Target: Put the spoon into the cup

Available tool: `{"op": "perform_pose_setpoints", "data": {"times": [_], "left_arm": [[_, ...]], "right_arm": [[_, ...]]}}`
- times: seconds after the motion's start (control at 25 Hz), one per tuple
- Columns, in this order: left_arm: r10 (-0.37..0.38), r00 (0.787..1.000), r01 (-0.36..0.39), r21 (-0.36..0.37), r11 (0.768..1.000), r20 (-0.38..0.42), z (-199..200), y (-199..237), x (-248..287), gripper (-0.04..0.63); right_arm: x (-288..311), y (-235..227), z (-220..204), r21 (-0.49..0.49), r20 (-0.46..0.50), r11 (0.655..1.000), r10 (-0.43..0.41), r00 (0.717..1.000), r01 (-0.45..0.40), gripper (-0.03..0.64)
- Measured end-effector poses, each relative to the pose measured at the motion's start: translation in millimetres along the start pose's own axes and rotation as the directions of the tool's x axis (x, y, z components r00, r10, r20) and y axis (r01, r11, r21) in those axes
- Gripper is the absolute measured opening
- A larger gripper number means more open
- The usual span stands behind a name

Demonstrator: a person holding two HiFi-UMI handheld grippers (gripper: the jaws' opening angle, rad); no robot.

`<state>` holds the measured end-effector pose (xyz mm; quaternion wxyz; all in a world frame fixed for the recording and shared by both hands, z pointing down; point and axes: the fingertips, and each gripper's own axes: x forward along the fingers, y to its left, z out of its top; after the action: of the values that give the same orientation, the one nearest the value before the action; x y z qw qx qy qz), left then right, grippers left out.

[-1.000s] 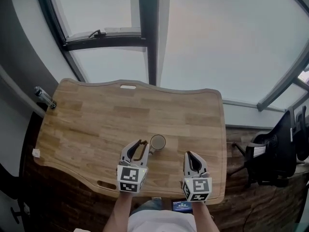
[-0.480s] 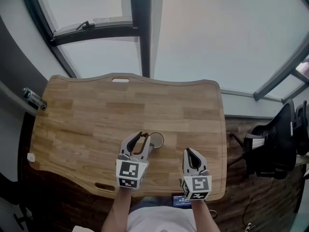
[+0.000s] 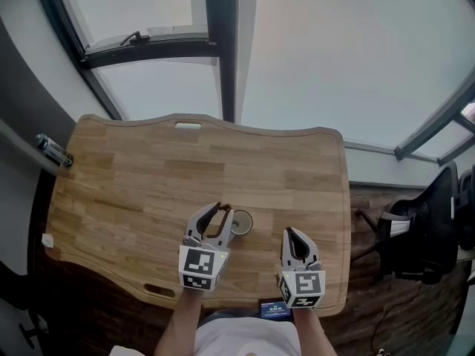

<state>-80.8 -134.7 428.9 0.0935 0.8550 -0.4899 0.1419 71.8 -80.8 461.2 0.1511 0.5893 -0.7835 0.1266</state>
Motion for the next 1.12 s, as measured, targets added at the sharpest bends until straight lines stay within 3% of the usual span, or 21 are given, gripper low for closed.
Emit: {"op": "perform_pose_setpoints", "data": {"times": [1.12], "left_arm": [[-0.001,0.998,-0.001,-0.029,1.000,-0.066,-28.2,-1.1,25.5,0.110]], "right_arm": [[25.7,-18.4,-22.9,0.033,-0.047,0.999,0.021,0.999,-0.020,0.031]]}}
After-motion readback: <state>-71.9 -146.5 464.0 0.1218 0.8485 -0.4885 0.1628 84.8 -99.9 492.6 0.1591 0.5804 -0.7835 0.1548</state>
